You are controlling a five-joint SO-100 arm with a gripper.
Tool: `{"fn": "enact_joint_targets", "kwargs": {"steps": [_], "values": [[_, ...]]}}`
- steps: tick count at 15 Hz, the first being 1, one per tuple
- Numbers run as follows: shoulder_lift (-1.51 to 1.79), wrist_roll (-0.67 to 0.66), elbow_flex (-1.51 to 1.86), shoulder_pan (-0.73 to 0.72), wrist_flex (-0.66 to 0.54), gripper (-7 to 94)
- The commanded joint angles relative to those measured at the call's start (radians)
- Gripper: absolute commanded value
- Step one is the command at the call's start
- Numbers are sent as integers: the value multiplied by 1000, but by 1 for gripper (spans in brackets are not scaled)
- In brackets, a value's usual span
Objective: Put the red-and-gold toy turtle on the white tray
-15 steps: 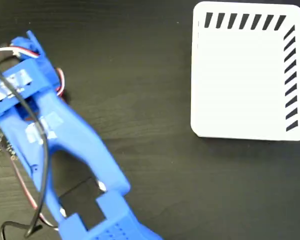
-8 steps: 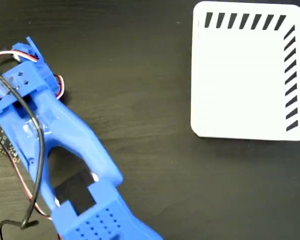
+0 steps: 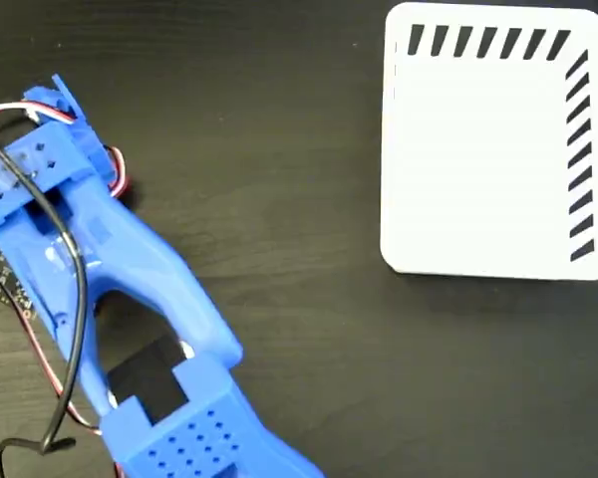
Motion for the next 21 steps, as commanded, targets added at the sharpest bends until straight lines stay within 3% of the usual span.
{"fn": "enact_joint_targets", "kwargs": {"steps": [1,2,3,9,14,17,21], "values": [[29,6,-38,-12,2,19],[29,20,-43,-12,2,5],[29,43,-57,-12,2,0],[133,199,-207,-15,77,0],[396,426,-270,37,78,0],[505,471,-270,152,87,0],[569,434,-356,479,114,0]]}}
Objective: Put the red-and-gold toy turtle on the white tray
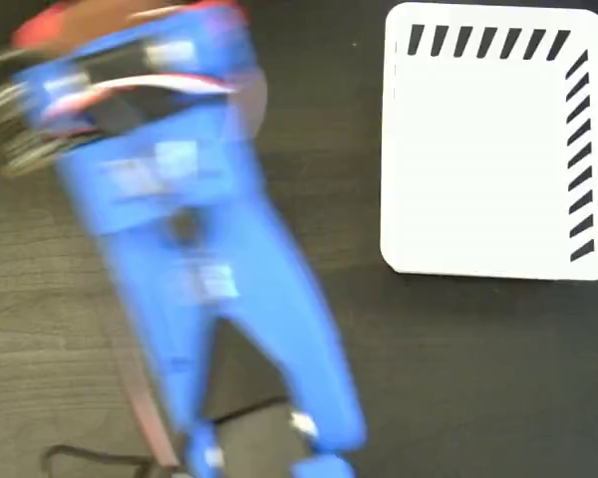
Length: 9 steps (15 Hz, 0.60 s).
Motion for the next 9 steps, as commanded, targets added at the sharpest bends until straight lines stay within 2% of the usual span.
{"fn": "enact_joint_targets", "kwargs": {"steps": [1,5,9], "values": [[80,-15,-167,247,17,0],[-123,-9,-265,503,14,0],[-256,-15,-278,603,17,0]]}}
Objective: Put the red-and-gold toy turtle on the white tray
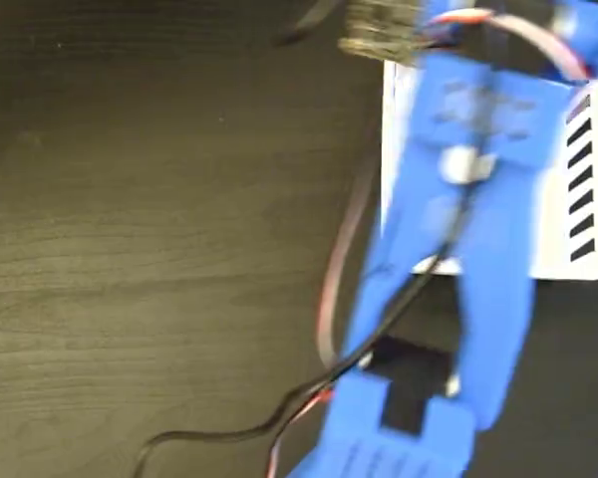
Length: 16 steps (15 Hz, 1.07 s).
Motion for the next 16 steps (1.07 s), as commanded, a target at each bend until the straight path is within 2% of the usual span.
{"fn": "enact_joint_targets", "kwargs": {"steps": [1,6,8,16], "values": [[15,-9,-35,37,15,0],[14,26,140,69,21,0],[-9,35,202,77,-21,0],[-77,26,206,80,-35,0]]}}
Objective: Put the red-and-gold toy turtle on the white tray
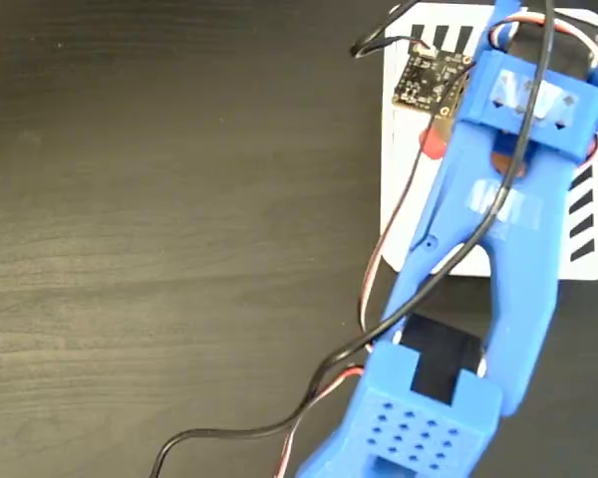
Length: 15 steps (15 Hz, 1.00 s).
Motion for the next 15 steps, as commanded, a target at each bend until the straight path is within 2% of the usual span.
{"fn": "enact_joint_targets", "kwargs": {"steps": [1,6,8,11,15], "values": [[32,-18,-15,18,-3,0],[-14,-21,-72,34,-15,11],[-14,-28,-67,34,-11,37],[-14,-31,-67,34,-8,57],[-14,-41,-66,37,2,59]]}}
